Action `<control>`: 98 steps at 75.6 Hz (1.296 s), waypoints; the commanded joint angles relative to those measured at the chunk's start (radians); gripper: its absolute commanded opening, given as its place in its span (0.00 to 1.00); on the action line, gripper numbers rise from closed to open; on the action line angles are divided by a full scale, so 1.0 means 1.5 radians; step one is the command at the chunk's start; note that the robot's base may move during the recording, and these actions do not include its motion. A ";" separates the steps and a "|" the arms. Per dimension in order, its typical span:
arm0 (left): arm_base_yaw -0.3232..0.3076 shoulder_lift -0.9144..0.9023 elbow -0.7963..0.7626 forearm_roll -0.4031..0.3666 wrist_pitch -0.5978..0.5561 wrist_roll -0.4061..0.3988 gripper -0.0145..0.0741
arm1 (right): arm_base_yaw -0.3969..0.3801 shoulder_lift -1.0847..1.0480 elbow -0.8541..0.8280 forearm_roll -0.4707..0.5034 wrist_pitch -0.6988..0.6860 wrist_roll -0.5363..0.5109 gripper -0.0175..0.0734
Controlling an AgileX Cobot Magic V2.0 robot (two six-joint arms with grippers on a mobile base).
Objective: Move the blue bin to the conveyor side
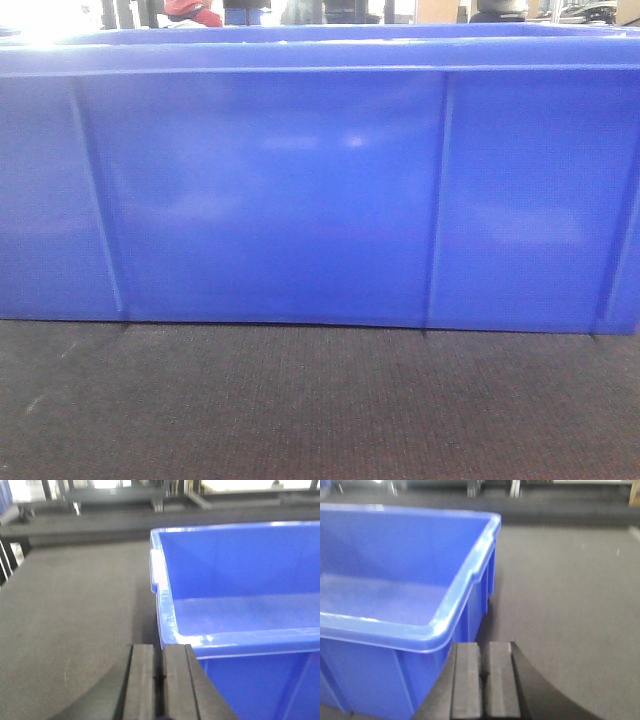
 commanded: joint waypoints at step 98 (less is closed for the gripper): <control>0.076 -0.147 0.112 -0.038 -0.032 0.000 0.16 | 0.001 -0.112 0.034 -0.010 -0.036 0.000 0.12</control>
